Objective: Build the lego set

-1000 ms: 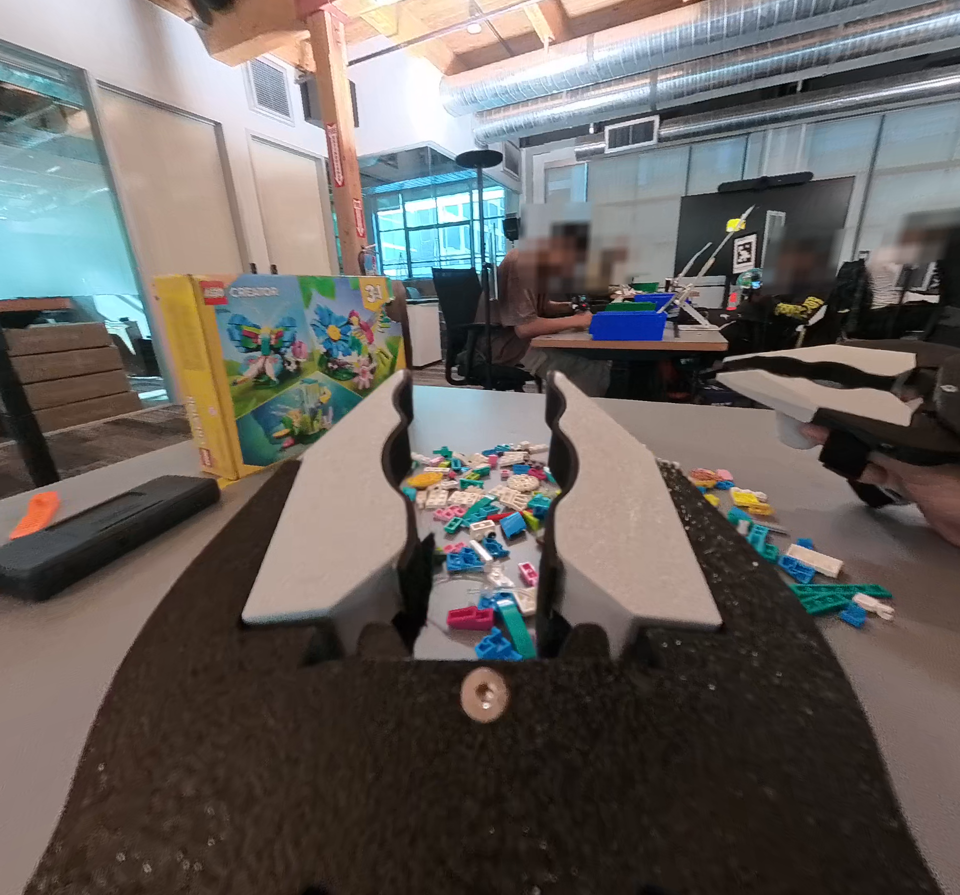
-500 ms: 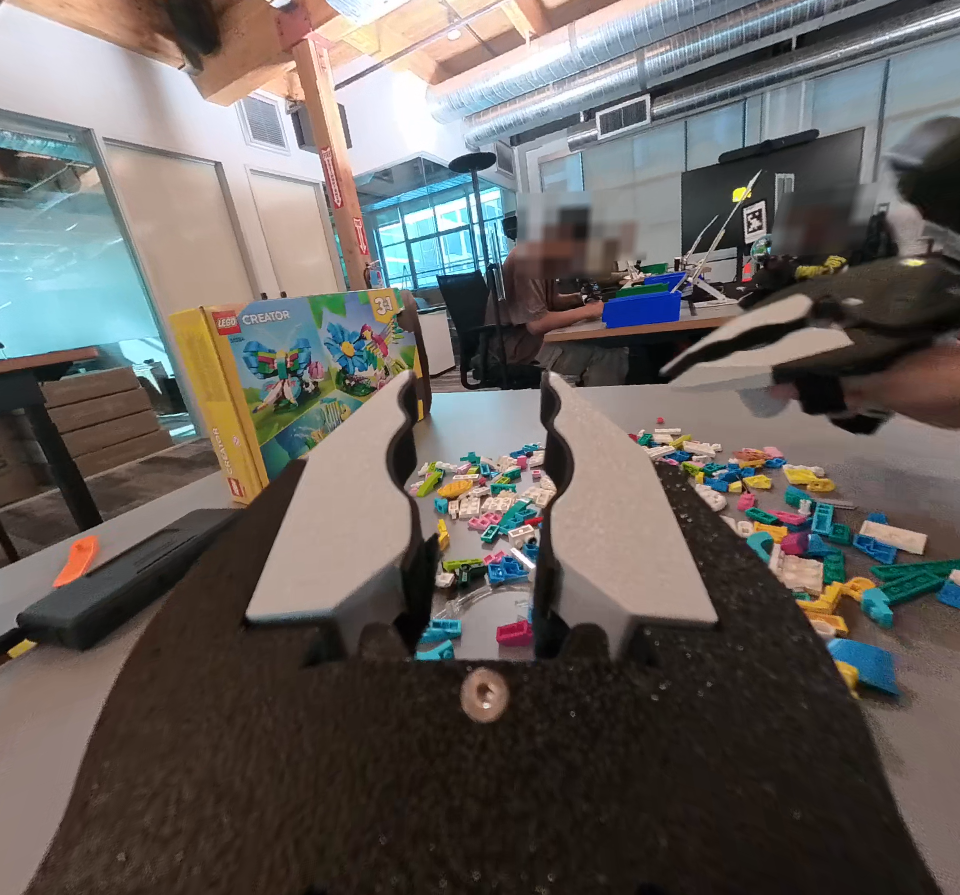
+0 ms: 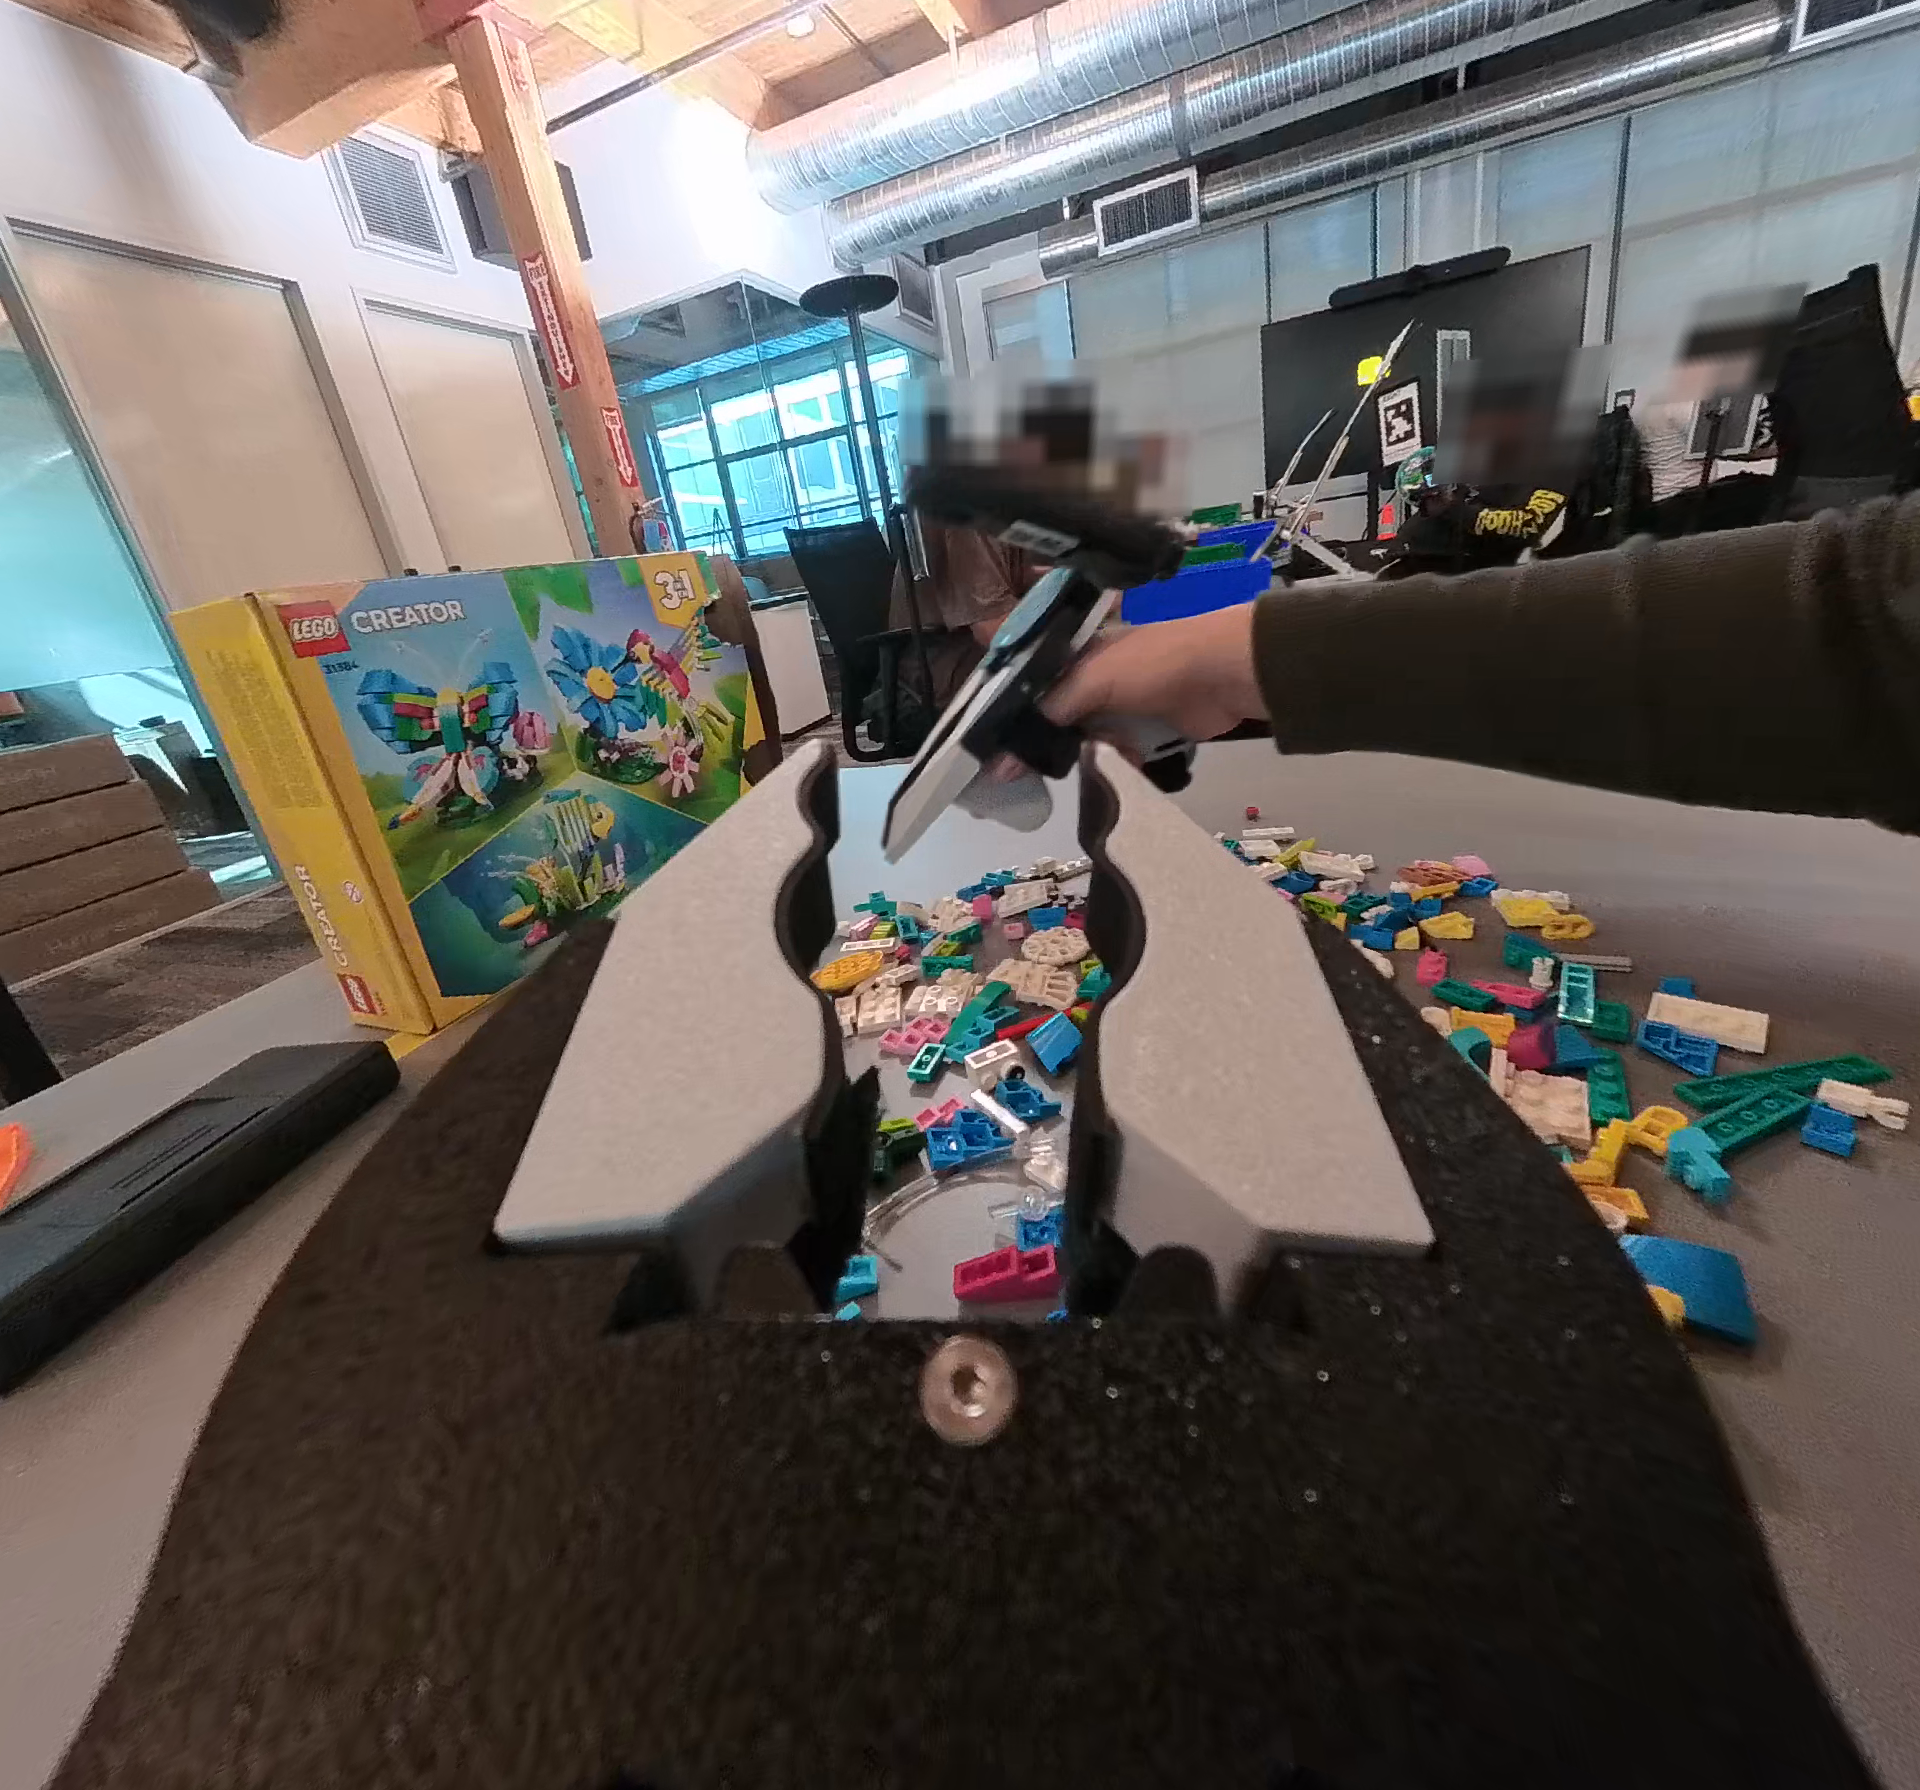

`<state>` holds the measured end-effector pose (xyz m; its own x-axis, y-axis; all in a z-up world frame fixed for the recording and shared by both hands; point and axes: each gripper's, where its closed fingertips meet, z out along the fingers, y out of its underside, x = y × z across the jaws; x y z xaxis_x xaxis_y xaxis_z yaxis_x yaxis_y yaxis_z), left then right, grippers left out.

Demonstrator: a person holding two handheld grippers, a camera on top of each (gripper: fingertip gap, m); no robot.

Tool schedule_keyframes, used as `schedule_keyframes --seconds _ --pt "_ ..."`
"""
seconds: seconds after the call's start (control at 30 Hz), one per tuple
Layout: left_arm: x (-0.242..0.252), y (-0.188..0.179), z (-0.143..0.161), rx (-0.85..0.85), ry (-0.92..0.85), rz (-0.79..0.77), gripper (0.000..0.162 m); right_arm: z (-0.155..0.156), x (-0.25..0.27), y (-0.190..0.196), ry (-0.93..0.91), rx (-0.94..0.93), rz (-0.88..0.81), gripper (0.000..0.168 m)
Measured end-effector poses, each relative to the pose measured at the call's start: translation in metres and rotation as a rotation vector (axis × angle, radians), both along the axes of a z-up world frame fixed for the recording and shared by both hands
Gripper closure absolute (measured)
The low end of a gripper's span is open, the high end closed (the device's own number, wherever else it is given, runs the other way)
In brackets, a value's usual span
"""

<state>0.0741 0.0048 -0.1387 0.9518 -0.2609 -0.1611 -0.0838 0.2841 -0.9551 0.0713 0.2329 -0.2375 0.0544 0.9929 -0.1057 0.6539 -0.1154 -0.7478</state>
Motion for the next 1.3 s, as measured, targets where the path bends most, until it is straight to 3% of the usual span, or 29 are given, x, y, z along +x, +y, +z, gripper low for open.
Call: schedule_keyframes --seconds 0.5,0.67,0.83,0.9,1.03,1.3 --pt "0.002 0.0 -0.001 -0.009 0.0 -0.015 0.119 -0.03 -0.005 -0.003 -0.187 -0.02 0.104 0.161" --pt "0.003 0.0 -0.002 -0.01 0.0 -0.017 0.119 -0.016 -0.012 0.022 -0.163 0.088 0.046 0.161" --pt "0.003 0.0 -0.002 -0.011 0.0 -0.018 0.119 -0.03 -0.011 0.042 -0.265 0.144 0.038 0.16" --pt "0.003 0.0 -0.002 -0.011 -0.001 -0.019 0.119 -0.03 -0.009 0.042 -0.281 0.144 0.051 0.148" --pt "0.003 0.0 -0.002 -0.013 0.002 -0.018 0.119 -0.018 -0.007 0.022 -0.22 0.117 0.18 0.143" --pt "0.004 0.0 -0.002 -0.014 -0.002 -0.021 0.119 -0.02 -0.016 0.0 -0.223 0.28 0.415 0.15"
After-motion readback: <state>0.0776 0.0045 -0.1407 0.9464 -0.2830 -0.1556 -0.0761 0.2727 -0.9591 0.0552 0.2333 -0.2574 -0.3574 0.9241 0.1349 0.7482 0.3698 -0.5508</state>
